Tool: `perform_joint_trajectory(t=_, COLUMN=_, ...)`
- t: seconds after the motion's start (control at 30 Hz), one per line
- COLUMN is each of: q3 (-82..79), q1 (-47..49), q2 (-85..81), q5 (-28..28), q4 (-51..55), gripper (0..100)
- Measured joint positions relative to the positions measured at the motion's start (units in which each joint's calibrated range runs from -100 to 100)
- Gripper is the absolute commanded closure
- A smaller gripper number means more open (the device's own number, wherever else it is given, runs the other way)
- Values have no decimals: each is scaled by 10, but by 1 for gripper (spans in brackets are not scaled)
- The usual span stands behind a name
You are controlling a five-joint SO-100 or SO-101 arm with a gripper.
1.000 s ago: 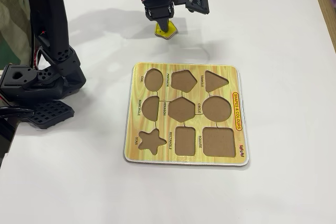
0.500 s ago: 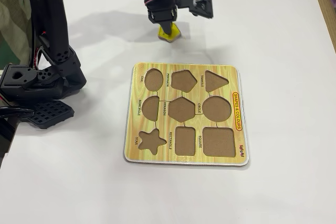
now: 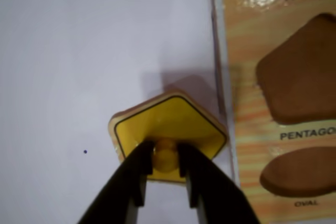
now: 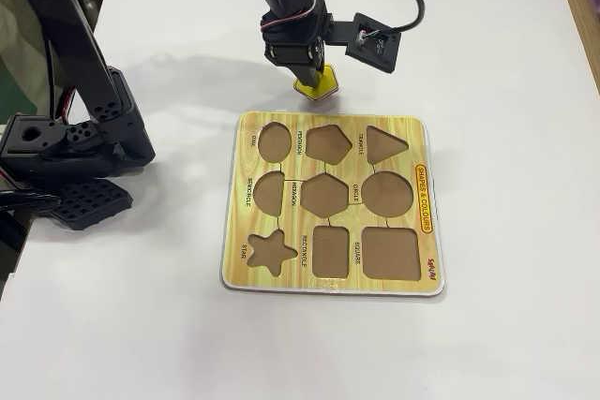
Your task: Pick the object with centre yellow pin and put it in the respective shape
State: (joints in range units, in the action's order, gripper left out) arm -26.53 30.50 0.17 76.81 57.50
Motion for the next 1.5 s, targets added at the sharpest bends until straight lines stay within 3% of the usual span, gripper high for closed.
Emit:
perform_joint_trajectory(t=0.6, q3=-17, q1=-132, q2=-62, q5=-190, q4=96, gripper=96)
perform_joint_trajectory(t=1.07, q3=-17, q1=-210, q2=-62, q5=-268, q4=96, gripper=96)
perform_joint_trajectory(t=1.5, q3=-17, q1=-240, q2=-24, q5=-276, q4=96, gripper=96)
